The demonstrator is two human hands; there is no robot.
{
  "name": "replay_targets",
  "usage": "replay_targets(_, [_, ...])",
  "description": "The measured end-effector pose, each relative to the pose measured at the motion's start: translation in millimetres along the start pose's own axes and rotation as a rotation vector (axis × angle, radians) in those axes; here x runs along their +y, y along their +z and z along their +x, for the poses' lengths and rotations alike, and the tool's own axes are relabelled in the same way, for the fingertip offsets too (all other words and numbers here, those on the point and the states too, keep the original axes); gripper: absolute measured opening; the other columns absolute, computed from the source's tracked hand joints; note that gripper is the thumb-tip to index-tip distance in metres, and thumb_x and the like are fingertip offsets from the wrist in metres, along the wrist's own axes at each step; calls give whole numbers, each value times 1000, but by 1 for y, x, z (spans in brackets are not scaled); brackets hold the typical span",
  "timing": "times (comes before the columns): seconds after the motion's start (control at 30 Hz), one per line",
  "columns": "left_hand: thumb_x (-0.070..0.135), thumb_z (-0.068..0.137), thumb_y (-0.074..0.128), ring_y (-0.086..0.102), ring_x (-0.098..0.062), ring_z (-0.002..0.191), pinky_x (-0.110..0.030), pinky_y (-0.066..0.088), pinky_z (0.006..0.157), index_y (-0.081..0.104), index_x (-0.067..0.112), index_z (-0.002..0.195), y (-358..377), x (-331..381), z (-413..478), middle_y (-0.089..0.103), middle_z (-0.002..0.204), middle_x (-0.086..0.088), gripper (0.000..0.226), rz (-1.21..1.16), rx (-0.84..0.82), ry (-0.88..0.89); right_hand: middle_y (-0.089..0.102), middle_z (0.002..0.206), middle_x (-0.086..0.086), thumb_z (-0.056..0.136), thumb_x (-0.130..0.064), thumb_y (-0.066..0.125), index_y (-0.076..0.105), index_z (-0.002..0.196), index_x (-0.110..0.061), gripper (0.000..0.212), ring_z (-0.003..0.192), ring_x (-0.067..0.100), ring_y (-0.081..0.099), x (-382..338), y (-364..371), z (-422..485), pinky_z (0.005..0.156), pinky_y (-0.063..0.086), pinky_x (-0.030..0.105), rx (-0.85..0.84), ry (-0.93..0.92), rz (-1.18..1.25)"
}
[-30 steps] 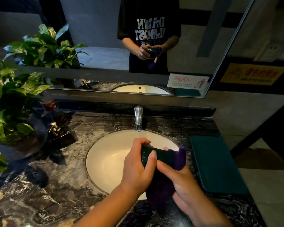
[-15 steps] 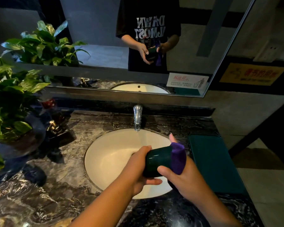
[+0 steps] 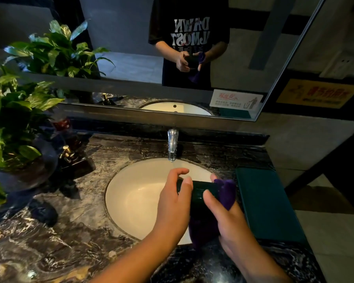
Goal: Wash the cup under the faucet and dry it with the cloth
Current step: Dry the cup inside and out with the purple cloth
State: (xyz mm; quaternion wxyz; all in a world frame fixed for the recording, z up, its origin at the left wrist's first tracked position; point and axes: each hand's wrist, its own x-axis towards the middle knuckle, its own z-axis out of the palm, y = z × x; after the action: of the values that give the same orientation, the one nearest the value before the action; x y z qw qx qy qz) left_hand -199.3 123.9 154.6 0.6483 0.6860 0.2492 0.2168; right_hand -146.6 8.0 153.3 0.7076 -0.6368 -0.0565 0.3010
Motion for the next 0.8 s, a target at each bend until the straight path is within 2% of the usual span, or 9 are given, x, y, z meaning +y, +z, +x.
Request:
replay_targets(0.13, [48,93,43,62,-7,94,-32,55,79,45,40,129,-12,-21,0,61,104,14,37,318,-104,435,75,114,19,73,-24,74,65,126,-17,54,103,32,74,-8,2,-7,82,60,46,-43,166,316])
replay_targets(0.2, [45,94,45,63,-10,96,-34,55,81,48,35,130,-14,-21,1,61,106,14,37,262,-101,443,77,105,18,74,-22,73,75,107,-16,34,96,30,76,-12,1,-8,87,58,46,-84,152,287])
replay_targets(0.27, [45,95,45,65,-13,98,-34,56,83,50,34,131,-12,-16,-1,63,105,14,38,113,-86,322,79,100,13,74,-23,73,76,101,-20,27,94,26,76,-14,0,-6,91,56,46,-81,88,190])
replay_targets(0.33, [38,101,46,67,-12,96,-30,58,80,51,40,130,-6,-6,-3,65,109,8,30,-61,-95,109,79,100,2,73,-29,74,66,115,-29,43,99,18,74,-15,0,-4,92,55,39,-49,-11,26])
replay_targets(0.43, [33,106,41,70,-22,85,-32,57,57,57,33,125,-4,8,-1,69,109,-8,26,-294,-114,-331,71,103,-17,83,-35,72,37,148,-38,74,97,-7,67,-13,-1,-3,85,48,17,-70,-161,-309])
replay_targets(0.53, [42,102,48,69,-22,74,-29,50,45,68,17,111,-17,15,4,74,88,-8,33,-413,-244,-626,67,114,-14,88,-49,71,13,149,-55,85,106,-2,63,-13,-10,-1,89,48,16,-158,-257,-524])
replay_targets(0.63, [43,99,53,67,-25,65,-32,55,50,66,13,100,-31,17,14,73,79,-10,33,-489,-319,-879,59,131,-18,78,-60,63,4,142,-71,87,118,-3,58,-14,-14,2,94,47,15,-261,-259,-685])
replay_targets(0.7, [44,96,57,64,-24,60,-32,55,54,66,14,95,-32,17,16,71,74,-10,31,-502,-281,-936,55,138,-16,75,-61,62,-1,135,-79,88,122,-3,55,-14,-8,0,93,46,12,-269,-255,-724])
replay_targets(0.8, [43,98,56,61,-19,53,-28,50,47,66,14,94,-21,14,13,70,68,-6,30,-404,-159,-793,58,135,-20,77,-58,65,2,143,-73,92,121,-2,57,-8,-4,1,98,47,18,-223,-280,-677])
